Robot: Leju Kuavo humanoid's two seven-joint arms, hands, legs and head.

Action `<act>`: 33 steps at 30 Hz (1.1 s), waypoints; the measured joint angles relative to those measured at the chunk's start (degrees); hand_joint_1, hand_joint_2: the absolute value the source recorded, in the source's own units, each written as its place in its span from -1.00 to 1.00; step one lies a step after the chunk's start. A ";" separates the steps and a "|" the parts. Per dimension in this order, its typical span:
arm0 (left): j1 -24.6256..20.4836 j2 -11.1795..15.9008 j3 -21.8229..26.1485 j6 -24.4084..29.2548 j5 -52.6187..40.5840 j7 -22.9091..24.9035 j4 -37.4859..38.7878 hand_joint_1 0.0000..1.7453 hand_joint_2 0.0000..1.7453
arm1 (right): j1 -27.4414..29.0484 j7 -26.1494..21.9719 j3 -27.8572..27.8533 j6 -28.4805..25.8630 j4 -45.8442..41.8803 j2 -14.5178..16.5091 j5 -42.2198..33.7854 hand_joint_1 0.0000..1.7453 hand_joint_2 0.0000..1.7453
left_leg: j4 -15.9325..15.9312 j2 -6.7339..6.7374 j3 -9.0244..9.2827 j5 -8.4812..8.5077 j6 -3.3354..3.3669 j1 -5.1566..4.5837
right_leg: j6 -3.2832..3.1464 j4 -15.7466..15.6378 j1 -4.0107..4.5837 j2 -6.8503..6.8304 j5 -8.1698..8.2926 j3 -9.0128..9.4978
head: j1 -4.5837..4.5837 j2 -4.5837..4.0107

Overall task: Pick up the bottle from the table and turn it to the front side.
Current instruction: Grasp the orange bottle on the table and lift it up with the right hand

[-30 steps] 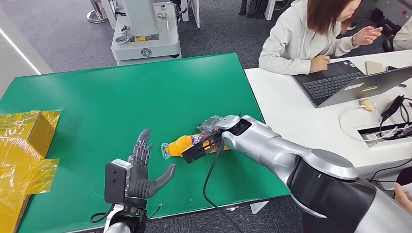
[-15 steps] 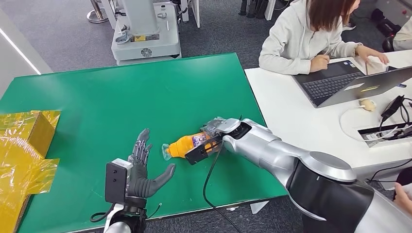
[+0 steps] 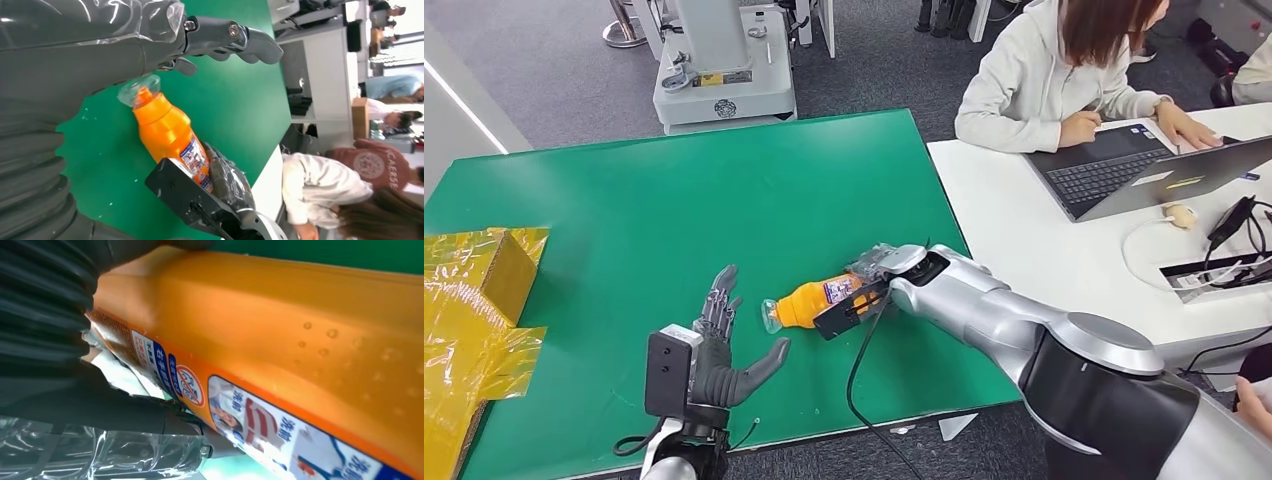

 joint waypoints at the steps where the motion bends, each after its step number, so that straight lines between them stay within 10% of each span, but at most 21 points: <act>1: 0.00 -0.05 0.00 -0.10 -0.08 0.16 0.00 -1.00 1.00 | 0.01 0.10 -0.03 0.13 -0.16 -0.20 0.02 0.86 1.00 | 0.00 0.00 0.00 0.00 0.00 0.00 | 0.00 0.00 0.00 0.00 0.00 0.00 | 0.00 0.00; 22: 0.23 -0.71 -0.02 -0.86 -1.11 1.91 -0.05 -1.00 1.00 | 3.85 0.72 -5.00 -2.19 -6.07 -4.69 -0.94 1.00 1.00 | 0.02 0.00 0.15 0.00 0.01 0.00 | 0.01 -0.04 0.01 0.00 0.00 0.18 | 0.00 0.00; 33: 3.75 -0.35 -0.02 1.12 -1.98 0.68 -1.22 -1.00 1.00 | 19.67 -16.61 -25.61 -2.49 -13.38 -6.75 -35.31 1.00 1.00 | -0.02 -0.03 0.33 -0.13 0.01 0.11 | 0.02 -0.12 0.11 -0.04 -0.06 0.42 | 0.01 0.00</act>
